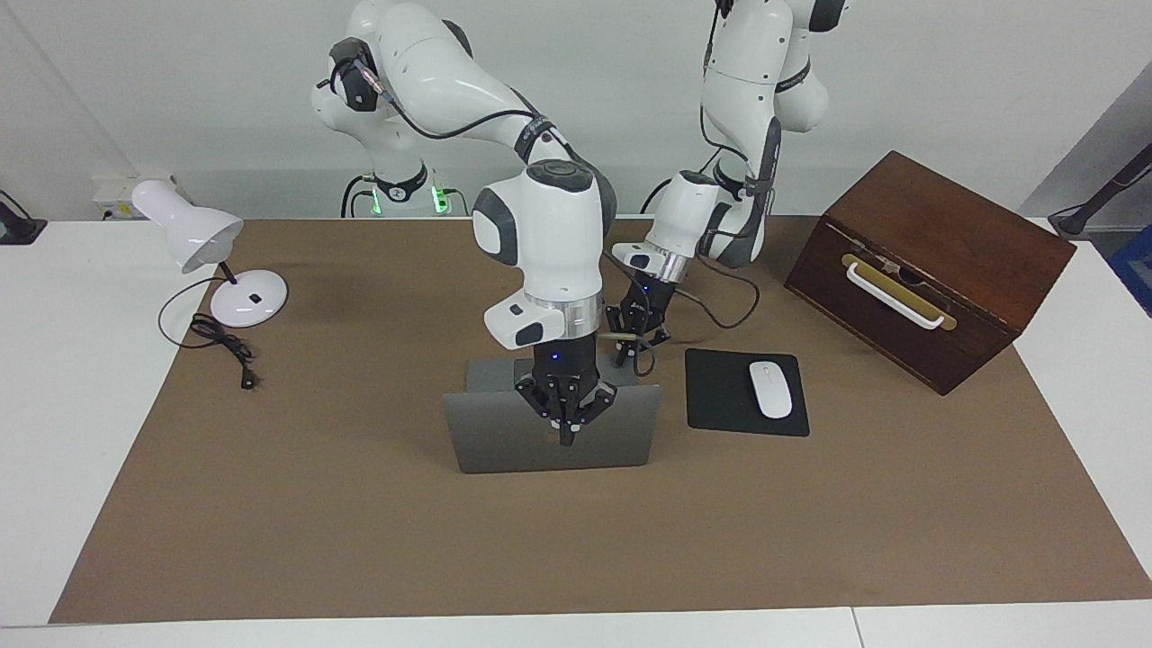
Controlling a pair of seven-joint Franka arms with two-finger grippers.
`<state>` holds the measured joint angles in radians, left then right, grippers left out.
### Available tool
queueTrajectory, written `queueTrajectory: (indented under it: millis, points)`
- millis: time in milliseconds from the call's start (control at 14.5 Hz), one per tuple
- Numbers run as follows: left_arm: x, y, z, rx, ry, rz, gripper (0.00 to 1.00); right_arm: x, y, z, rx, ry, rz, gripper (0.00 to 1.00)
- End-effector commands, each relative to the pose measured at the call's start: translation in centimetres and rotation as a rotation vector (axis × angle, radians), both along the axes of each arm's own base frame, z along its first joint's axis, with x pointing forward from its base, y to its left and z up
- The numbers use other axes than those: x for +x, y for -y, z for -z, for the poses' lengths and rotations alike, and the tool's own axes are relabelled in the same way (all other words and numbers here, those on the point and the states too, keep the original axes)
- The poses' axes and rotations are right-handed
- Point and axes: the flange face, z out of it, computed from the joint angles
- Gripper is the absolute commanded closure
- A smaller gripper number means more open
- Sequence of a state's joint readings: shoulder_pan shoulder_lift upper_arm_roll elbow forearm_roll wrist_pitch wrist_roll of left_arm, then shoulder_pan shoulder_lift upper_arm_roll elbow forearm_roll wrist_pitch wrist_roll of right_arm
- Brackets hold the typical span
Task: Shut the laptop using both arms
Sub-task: 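Hold the laptop base with the left gripper while the right gripper pushes the lid down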
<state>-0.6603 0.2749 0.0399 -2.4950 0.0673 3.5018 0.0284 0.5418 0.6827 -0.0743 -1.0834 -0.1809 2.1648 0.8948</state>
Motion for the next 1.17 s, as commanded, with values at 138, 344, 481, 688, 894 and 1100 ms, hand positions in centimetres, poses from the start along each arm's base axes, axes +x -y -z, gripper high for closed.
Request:
queueTrajectory:
  millis: [138,344,481,688,894,1100]
  points:
    - [0.3,-3.1,4.0,0.076,-0.06,-0.018,1.0,-0.4,-0.3,1.1,0.031,-0.07,0.008,1.0]
    - [0.3,-3.1,4.0,0.076,-0.06,-0.02,1.0,-1.1,0.1,1.7,0.038,-0.131,-0.017,1.0]
    - [0.3,-3.1,4.0,0.075,-0.06,-0.019,1.0,-1.5,0.2,1.8,0.052,-0.151,-0.023,1.0]
    - [0.4,-3.2,4.0,0.075,-0.06,-0.022,1.0,-1.6,0.7,1.6,0.08,-0.192,-0.015,1.0]
    - [0.4,-3.3,4.0,0.075,-0.06,-0.023,1.0,-1.7,1.3,2.5,0.105,-0.23,-0.012,1.0]
    - [0.4,-3.3,4.0,0.075,-0.06,-0.023,1.0,-1.7,1.6,2.8,0.14,-0.256,-0.007,1.0]
